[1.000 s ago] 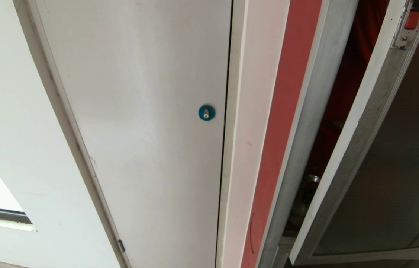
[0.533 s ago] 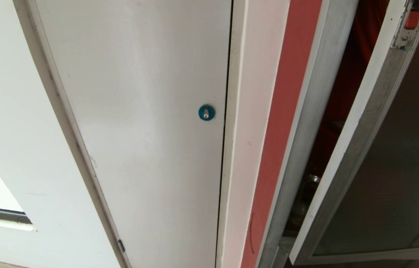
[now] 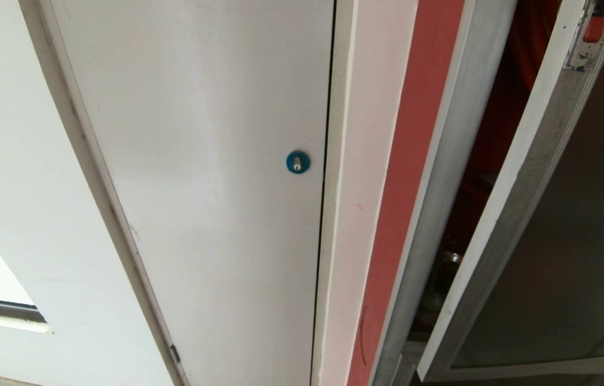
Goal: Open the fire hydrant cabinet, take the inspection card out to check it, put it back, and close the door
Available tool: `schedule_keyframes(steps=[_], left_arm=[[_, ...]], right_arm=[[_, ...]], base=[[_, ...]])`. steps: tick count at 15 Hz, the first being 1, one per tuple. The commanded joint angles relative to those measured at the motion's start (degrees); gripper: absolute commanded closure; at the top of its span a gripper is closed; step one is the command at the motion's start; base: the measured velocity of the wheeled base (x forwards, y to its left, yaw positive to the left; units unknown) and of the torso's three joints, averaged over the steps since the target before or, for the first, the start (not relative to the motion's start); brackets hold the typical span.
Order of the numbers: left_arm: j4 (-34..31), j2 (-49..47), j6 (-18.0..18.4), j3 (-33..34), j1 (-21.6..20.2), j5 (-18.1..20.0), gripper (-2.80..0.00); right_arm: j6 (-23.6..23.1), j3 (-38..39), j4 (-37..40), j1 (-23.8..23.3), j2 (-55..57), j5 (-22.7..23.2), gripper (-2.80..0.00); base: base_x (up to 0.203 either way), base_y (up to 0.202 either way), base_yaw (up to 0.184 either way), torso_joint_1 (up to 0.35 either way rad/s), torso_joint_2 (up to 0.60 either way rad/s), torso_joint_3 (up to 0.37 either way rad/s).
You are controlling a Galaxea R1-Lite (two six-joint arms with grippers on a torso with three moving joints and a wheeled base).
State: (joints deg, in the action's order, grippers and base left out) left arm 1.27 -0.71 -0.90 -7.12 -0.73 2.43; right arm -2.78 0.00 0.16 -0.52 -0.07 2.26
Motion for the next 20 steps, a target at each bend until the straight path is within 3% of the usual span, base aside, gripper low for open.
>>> schedule_keyframes(steps=[1,4,6,9,12,15,17,20], left_arm=[[-0.1,-6.5,-0.4,-6.9,0.2,5.0,0.0],[0.1,-20.1,-2.5,-15.5,0.5,14.6,0.0],[0.2,-29.1,-4.6,-21.4,2.0,26.0,0.0],[0.3,-41.7,-5.9,-28.0,7.6,44.0,0.0],[1.6,-55.3,-6.0,-33.4,12.9,57.6,0.0],[12.4,-70.5,-6.1,-37.1,18.1,62.9,0.0],[20.0,-80.2,-6.3,-40.8,21.2,64.2,0.0],[25.2,-91.2,-6.1,-49.8,28.1,64.9,0.0]], right_arm=[[0.0,0.0,0.0,0.0,0.0,0.0,0.0],[0.0,0.0,0.0,0.0,0.0,0.1,0.0],[0.0,0.0,0.0,0.1,0.0,0.0,0.0],[0.0,0.0,0.0,0.0,0.0,0.0,0.0],[0.0,0.0,0.0,0.0,0.0,0.0,0.0],[0.0,0.0,0.0,0.0,0.0,0.0,0.0],[0.0,0.0,0.0,0.0,0.0,0.0,0.0],[0.0,0.0,0.0,0.0,0.0,0.0,0.0]], base=[[0.0,0.0,0.0,0.0,0.0,0.0],[0.0,0.0,0.0,0.0,0.0,0.0],[0.0,0.0,0.0,0.0,0.0,0.0],[0.0,0.0,0.0,0.0,0.0,0.0],[0.0,0.0,0.0,0.0,0.0,0.0],[0.0,0.0,0.0,0.0,0.0,0.0],[0.0,0.0,0.0,0.0,0.0,0.0],[0.0,0.0,0.0,0.0,0.0,0.0]])
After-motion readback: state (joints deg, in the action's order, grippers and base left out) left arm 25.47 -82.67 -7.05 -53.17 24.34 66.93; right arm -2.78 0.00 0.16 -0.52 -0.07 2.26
